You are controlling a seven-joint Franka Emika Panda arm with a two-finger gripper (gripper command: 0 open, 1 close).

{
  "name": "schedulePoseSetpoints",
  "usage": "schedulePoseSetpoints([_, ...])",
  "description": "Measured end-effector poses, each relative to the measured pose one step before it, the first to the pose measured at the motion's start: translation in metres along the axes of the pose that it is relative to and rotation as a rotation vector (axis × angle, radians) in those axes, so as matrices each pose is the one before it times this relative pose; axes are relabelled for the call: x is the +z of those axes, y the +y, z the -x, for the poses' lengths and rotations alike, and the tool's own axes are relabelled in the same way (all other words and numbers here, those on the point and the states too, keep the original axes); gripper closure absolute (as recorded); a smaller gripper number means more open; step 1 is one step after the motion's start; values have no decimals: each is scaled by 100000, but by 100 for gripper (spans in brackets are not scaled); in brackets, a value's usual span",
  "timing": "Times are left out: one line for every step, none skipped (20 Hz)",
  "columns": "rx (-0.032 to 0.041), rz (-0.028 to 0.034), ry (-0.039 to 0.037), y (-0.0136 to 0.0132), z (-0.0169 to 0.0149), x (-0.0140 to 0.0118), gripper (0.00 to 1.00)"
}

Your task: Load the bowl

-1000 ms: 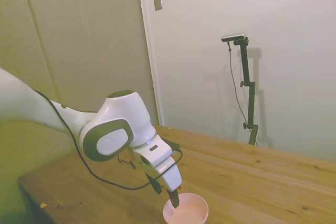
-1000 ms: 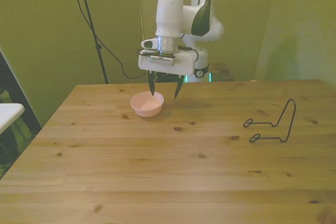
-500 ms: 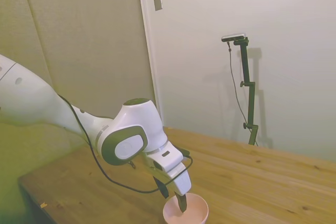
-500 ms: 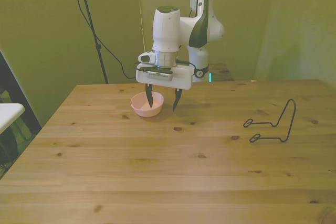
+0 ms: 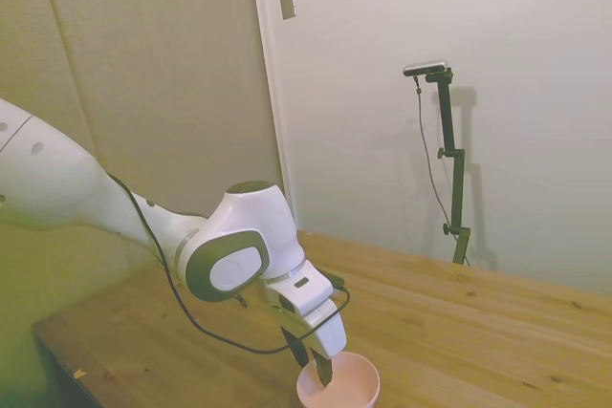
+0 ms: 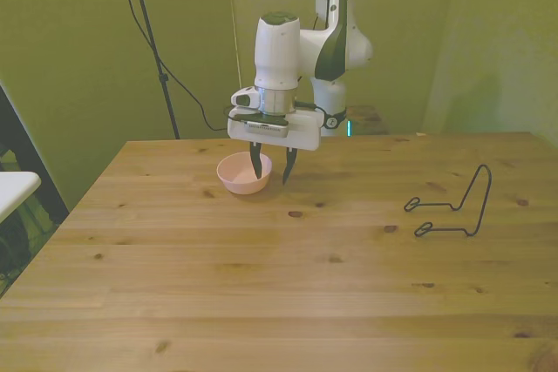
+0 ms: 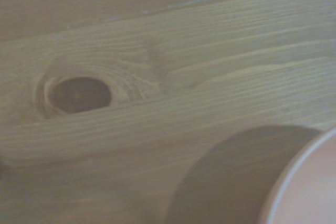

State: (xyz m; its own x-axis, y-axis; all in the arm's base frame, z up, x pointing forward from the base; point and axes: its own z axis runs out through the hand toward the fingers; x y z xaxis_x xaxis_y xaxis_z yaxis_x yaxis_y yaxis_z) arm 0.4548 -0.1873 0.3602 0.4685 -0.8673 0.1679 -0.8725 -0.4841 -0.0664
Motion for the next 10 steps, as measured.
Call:
schedulePoseSetpoints([-25, 70, -109, -15, 21, 63, 100])
schedulePoseSetpoints([73, -41, -153, -29, 27, 42, 100])
schedulePoseSetpoints([-16, -46, -102, -48, 36, 24, 100])
schedulePoseSetpoints([-60, -32, -73, -44, 35, 17, 100])
schedulePoseSetpoints([-30, -51, -90, -41, 33, 17, 100])
schedulePoseSetpoints([57, -56, -88, -16, 7, 15, 100])
schedulePoseSetpoints([149, -131, -125, -13, -2, 4, 100])
schedulePoseSetpoints([202, -301, -220, -29, 1, -16, 100])
schedulePoseSetpoints([4, -474, -361, -39, 5, -22, 100])
schedulePoseSetpoints([-37, -528, -385, -30, -11, -28, 100])
